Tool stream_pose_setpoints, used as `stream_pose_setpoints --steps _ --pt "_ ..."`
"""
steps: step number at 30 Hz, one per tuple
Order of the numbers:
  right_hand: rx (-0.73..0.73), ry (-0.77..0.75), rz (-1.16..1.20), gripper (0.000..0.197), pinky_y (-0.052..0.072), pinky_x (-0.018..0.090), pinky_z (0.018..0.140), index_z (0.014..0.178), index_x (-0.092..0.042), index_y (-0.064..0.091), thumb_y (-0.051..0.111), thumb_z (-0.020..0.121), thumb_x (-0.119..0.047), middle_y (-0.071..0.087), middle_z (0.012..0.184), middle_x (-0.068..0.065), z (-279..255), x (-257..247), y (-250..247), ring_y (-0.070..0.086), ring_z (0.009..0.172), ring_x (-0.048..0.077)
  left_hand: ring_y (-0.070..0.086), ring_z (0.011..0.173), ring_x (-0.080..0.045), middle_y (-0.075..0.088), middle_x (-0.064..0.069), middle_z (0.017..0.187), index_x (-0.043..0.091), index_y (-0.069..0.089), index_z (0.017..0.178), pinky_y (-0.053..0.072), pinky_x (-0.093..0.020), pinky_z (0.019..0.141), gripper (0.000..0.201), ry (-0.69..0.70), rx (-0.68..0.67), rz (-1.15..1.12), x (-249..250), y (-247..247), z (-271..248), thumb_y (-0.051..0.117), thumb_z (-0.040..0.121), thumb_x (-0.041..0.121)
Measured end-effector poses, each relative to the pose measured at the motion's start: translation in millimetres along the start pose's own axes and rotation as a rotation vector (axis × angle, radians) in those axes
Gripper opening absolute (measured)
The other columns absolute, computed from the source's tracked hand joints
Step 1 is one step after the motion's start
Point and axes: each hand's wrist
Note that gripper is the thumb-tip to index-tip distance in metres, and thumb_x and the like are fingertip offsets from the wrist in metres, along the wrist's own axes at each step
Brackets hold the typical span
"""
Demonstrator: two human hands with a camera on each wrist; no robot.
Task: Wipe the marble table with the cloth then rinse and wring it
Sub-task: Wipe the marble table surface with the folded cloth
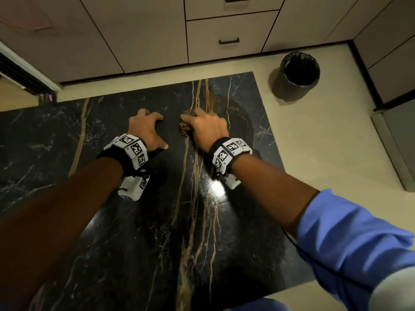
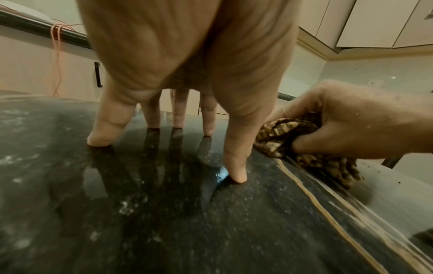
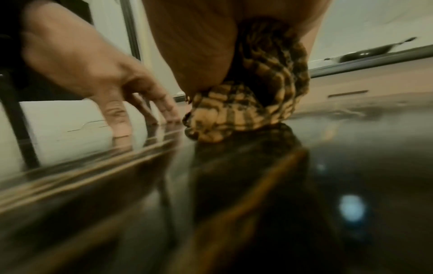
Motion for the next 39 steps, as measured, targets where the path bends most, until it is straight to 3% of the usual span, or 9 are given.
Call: stream_pose_setpoints --steps 4,7,12,18,26,29,31,34,39 --pt "0.072 0.237 0.027 0.038 0.053 0.044 0.08 0.127 -0.032 0.057 0.058 0.092 -0.019 0.055 0.12 0.007 8.2 57.6 -19.6 0.062 0.1 0.034 0.031 0.127 -0.041 0.033 -0.011 0.14 0.025 0.044 0.137 0.035 -0.049 0.107 0.087 0.008 -0.029 0.039 1.7 -3.6 0.8 0.088 0.062 0.032" --pt "0.1 0.298 0.035 0.034 0.05 0.038 0.08 0.121 -0.029 0.062 0.062 0.089 -0.02 0.059 0.111 0.006 7.5 80.5 -30.9 0.062 0.099 0.031 0.03 0.127 -0.042 0.031 -0.012 0.14 0.025 0.042 0.136 0.033 -0.049 0.106 0.087 0.01 -0.054 0.081 5.0 -5.7 1.7 0.088 0.062 0.032" --pt "0.189 0.102 0.163 0.034 0.051 0.03 0.077 0.122 -0.028 0.061 0.061 0.09 -0.019 0.059 0.109 0.001 4.8 20.6 -24.2 0.061 0.094 0.022 0.029 0.125 -0.043 0.03 -0.009 0.137 0.03 0.041 0.134 0.037 -0.051 0.102 0.091 -0.019 -0.079 0.075 6.6 -8.6 6.2 0.09 0.058 0.031" --pt "0.038 -0.024 0.054 0.034 0.049 0.04 0.074 0.127 -0.03 0.057 0.052 0.094 -0.025 0.054 0.119 0.005 27.0 -27.1 -0.5 0.058 0.101 0.032 0.028 0.125 -0.043 0.03 -0.008 0.136 0.031 0.039 0.135 0.039 -0.051 0.101 0.093 -0.024 -0.09 0.103 6.6 -9.9 8.1 0.09 0.057 0.033" --pt "0.084 0.337 0.009 0.025 0.052 0.042 0.081 0.117 -0.023 0.065 0.056 0.094 -0.018 0.062 0.113 0.011 55.8 70.7 -31.7 0.063 0.101 0.034 0.027 0.127 -0.044 0.028 -0.009 0.138 0.033 0.035 0.139 0.039 -0.055 0.102 0.097 -0.017 -0.118 0.085 2.7 -9.0 9.4 0.089 0.059 0.033" --pt "0.055 0.384 0.048 0.033 0.052 0.041 0.086 0.119 -0.024 0.066 0.06 0.089 -0.013 0.065 0.117 0.012 56.9 81.9 -39.2 0.063 0.105 0.036 0.028 0.126 -0.045 0.027 -0.01 0.139 0.035 0.03 0.143 0.037 -0.053 0.104 0.103 -0.006 -0.113 0.124 2.9 -9.9 10.9 0.089 0.058 0.038" --pt "0.059 0.323 0.082 0.036 0.051 0.039 0.086 0.119 -0.027 0.065 0.062 0.086 -0.013 0.064 0.115 0.009 56.7 67.5 -38.1 0.062 0.105 0.033 0.026 0.127 -0.047 0.024 -0.011 0.141 0.038 0.022 0.147 0.036 -0.055 0.105 0.112 -0.004 -0.128 0.156 4.0 -11.6 13.3 0.089 0.057 0.04" --pt "0.014 0.088 0.124 0.047 0.048 0.041 0.091 0.129 -0.027 0.057 0.065 0.084 -0.016 0.057 0.12 0.006 57.8 23.2 -27.2 0.058 0.11 0.029 0.025 0.129 -0.049 0.021 -0.013 0.144 0.041 0.01 0.149 0.032 -0.057 0.108 0.124 -0.005 -0.148 0.217 6.7 -15.6 16.3 0.089 0.054 0.045" --pt "-0.112 -0.097 0.026 0.047 0.051 0.047 0.088 0.134 -0.024 0.051 0.061 0.088 -0.019 0.051 0.126 0.009 76.9 -11.8 -15.9 0.057 0.111 0.034 0.027 0.128 -0.046 0.023 -0.014 0.14 0.044 0.012 0.148 0.034 -0.058 0.104 0.134 -0.006 -0.172 0.296 5.6 -15.6 28.3 0.086 0.038 0.063"
Point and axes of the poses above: each hand's wrist, its own z-axis towards the middle knuckle, its own y-axis out of the palm, x = y × z
